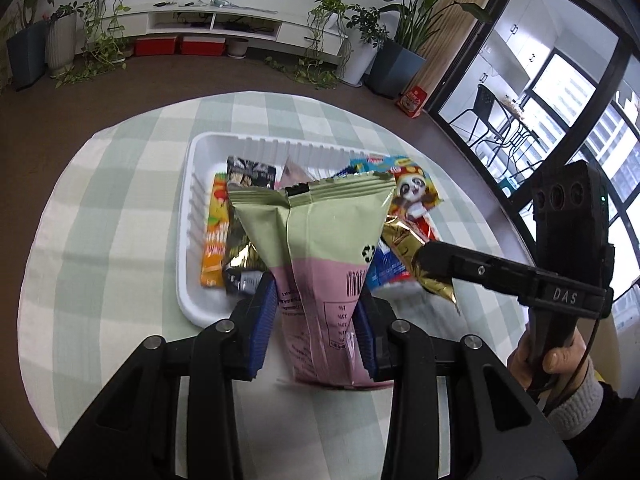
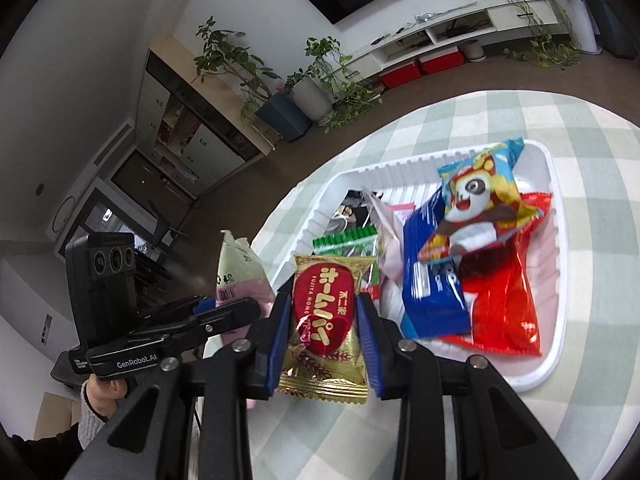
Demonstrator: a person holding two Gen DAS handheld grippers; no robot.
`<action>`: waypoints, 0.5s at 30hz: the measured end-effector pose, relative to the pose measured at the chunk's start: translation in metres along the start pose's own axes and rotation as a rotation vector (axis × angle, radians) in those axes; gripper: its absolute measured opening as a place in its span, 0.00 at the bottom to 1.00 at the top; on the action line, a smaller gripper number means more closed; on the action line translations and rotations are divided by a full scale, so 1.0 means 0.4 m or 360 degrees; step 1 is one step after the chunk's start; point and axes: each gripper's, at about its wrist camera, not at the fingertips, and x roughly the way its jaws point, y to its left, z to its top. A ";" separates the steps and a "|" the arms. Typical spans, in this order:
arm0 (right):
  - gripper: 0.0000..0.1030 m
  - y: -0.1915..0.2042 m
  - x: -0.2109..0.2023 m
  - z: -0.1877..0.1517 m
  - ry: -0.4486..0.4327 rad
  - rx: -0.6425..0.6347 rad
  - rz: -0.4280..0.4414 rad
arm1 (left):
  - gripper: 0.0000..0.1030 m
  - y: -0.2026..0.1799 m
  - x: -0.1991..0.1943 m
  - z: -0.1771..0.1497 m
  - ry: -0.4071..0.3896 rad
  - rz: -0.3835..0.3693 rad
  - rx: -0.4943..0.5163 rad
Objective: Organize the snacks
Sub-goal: 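Lower both packets into the white tray and open both tools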
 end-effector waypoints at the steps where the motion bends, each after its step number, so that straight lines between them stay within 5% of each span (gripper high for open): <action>1: 0.36 -0.004 0.004 0.011 -0.0006 0.0004 -0.0001 | 0.32 0.000 0.008 0.015 -0.0003 0.0004 0.0006; 15: 0.36 -0.065 0.091 0.071 -0.0019 0.0027 -0.0066 | 0.32 0.034 0.149 0.168 0.0041 0.0063 0.0048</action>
